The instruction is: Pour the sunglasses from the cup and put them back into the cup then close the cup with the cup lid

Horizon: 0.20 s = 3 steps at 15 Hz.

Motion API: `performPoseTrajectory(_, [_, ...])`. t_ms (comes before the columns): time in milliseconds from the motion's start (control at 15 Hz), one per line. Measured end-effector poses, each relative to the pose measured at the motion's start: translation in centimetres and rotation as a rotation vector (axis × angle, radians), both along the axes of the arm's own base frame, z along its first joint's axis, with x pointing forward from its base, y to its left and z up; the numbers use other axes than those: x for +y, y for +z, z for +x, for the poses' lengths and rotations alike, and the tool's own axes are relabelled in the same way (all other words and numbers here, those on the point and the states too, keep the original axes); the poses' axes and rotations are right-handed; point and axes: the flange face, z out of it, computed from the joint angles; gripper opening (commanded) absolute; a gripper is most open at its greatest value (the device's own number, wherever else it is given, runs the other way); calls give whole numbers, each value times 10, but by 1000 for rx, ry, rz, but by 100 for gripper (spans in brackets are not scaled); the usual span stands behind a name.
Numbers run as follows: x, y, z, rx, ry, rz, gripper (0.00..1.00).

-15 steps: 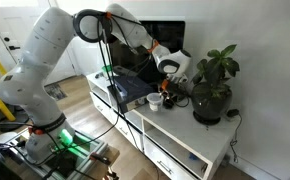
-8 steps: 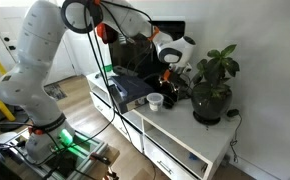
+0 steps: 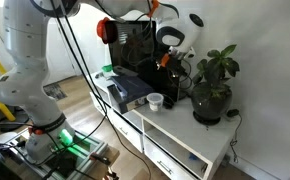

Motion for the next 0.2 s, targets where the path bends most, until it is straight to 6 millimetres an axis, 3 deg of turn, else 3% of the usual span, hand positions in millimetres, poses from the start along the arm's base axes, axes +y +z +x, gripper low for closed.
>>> performPoseTrajectory(200, [0, 8, -9, -5, -9, 6, 100])
